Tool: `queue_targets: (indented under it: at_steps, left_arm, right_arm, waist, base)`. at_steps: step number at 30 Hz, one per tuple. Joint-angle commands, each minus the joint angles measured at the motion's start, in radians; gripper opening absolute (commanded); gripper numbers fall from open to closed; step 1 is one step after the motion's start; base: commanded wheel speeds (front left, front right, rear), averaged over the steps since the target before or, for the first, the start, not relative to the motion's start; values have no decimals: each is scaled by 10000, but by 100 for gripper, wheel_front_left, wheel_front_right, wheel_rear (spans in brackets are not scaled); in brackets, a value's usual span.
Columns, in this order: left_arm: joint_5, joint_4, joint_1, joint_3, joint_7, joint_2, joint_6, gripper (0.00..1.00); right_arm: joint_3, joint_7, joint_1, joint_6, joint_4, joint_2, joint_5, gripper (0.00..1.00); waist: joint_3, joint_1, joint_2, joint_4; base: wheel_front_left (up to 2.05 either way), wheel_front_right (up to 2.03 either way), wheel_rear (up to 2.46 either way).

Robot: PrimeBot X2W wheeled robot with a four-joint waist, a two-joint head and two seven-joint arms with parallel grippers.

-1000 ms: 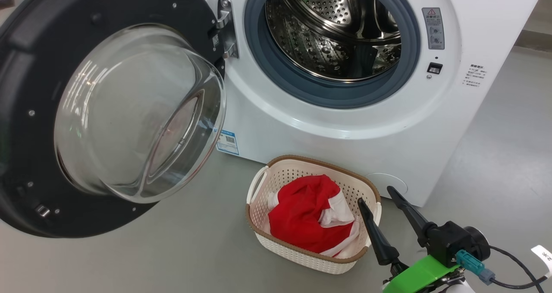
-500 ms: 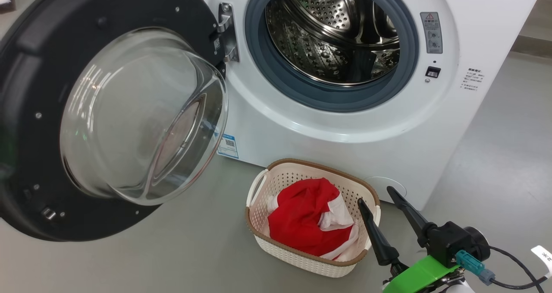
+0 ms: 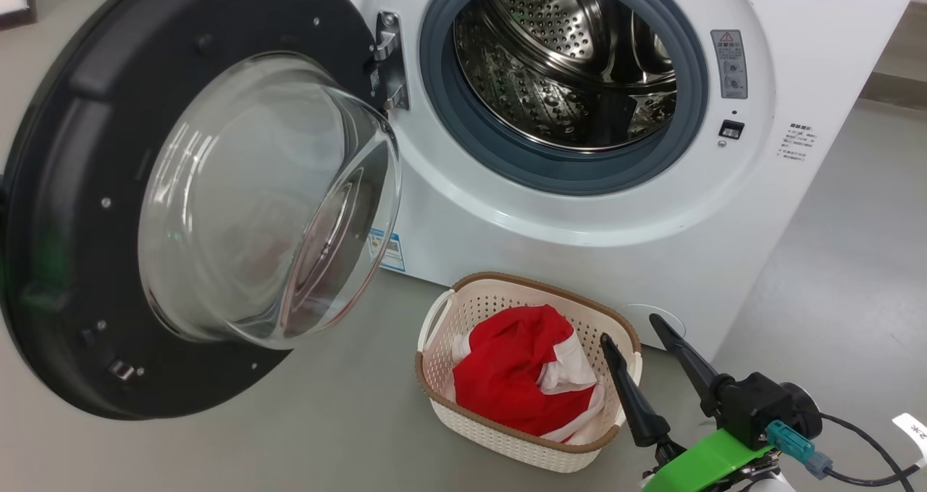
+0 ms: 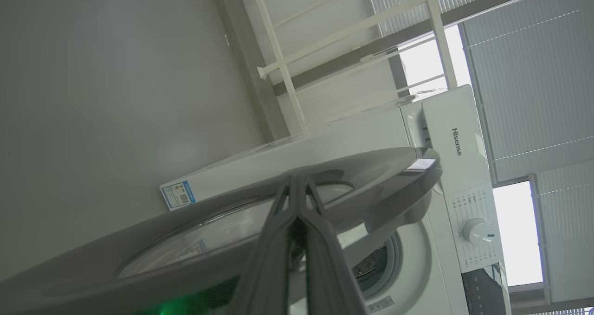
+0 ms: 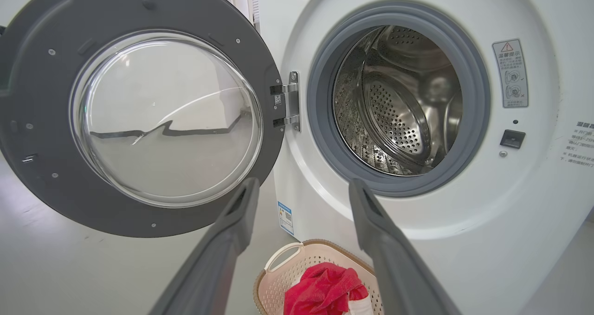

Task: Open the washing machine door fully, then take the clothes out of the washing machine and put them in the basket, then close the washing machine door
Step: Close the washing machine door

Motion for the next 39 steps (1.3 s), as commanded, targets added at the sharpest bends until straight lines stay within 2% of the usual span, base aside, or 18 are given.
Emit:
queue_targets:
  at_steps: [1,16,27,39]
  left_arm:
    - [-219,-382,201,101,336,72,-6,0]
    - [-922,-2429,1346,201,1334,-978,157,0]
    - [-1306,-4638,2631,30,1721,-2116,498,0]
    - [-2108,-5796,3491,-697,1373,-2543,610,0]
  right_arm:
    - [182,-63,-203,63,-235,10,104,100]
    - [197,-63,-100,63,-270,12,341,100]
    - [265,-63,-160,63,-274,12,405,100]
    - [338,-63,-265,63,-151,12,486,100]
  waist:
    - [-24,0,-1,15]
    - [-149,0,-1,68]
    - [-74,0,-1,85]
    - [-26,0,-1,-82]
  base:
    - [0,0,0]
    - [0,0,0]
    - [0,0,0]
    - [0,0,0]
